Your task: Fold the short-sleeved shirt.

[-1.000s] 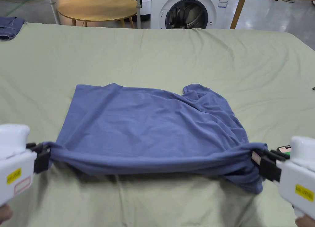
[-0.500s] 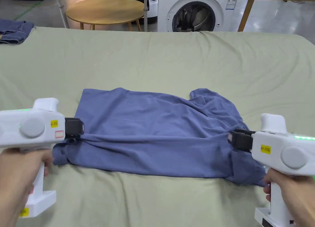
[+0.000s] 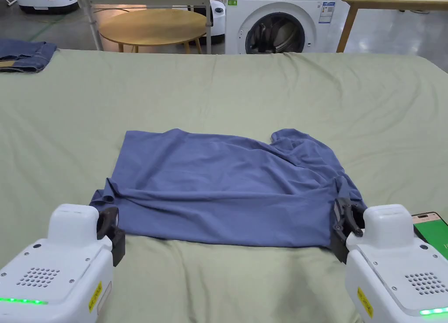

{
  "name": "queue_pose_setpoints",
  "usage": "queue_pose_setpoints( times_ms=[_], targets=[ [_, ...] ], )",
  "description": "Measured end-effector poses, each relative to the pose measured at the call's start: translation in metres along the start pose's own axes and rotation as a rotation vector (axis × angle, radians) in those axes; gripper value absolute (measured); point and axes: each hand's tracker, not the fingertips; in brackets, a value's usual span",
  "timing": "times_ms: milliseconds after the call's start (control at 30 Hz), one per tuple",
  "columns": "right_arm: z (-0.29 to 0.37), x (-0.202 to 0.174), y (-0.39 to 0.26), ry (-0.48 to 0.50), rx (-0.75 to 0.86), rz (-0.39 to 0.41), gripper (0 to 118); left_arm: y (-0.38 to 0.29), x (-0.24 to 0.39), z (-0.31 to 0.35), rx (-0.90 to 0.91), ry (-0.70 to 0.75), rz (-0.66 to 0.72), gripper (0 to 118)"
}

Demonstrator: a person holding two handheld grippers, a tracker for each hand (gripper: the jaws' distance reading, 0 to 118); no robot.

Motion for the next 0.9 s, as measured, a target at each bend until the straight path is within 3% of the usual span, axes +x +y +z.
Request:
queue_pose_setpoints(
  times_ms=[200, 367, 400, 433, 467, 500, 667, 800, 867, 900],
  targets=[
    [0.008, 0.01, -0.007, -0.022, -0.017, -0.05, 0, -0.028, -0.055, -0.02, -0.165, 0.065, 0.182, 0],
    [0.005, 0.016, -0.015, -0.029, -0.061, -0.087, 0, -0.029, -0.069, -0.045, -0.22, 0.056, 0.2, 0],
    [0.003, 0.017, -0.016, -0.031, -0.069, -0.094, 0, -0.028, -0.065, -0.052, -0.224, 0.056, 0.185, 12],
    [0.002, 0.018, -0.017, -0.035, -0.072, -0.096, 0, -0.024, -0.065, -0.059, -0.226, 0.07, 0.151, 63],
    [0.001, 0.02, -0.018, -0.036, -0.075, -0.097, 0, -0.02, -0.067, -0.07, -0.228, 0.073, 0.128, 103],
    [0.001, 0.02, -0.017, -0.036, -0.079, -0.098, 0, -0.016, -0.07, -0.083, -0.263, 0.075, 0.118, 118],
    [-0.003, 0.028, -0.018, -0.054, -0.094, -0.092, 0, -0.004, -0.077, -0.126, -0.3, 0.107, 0.116, 118],
    [-0.011, 0.04, -0.021, -0.085, -0.124, -0.097, 0, -0.01, -0.077, -0.159, -0.407, 0.109, 0.095, 108],
    [-0.017, 0.047, -0.023, -0.113, -0.155, -0.097, 0, -0.017, -0.075, -0.174, -0.466, 0.078, 0.083, 74],
    [-0.021, 0.05, -0.024, -0.124, -0.174, -0.097, 0, -0.019, -0.071, -0.176, -0.459, 0.071, 0.083, 67]
  ],
)
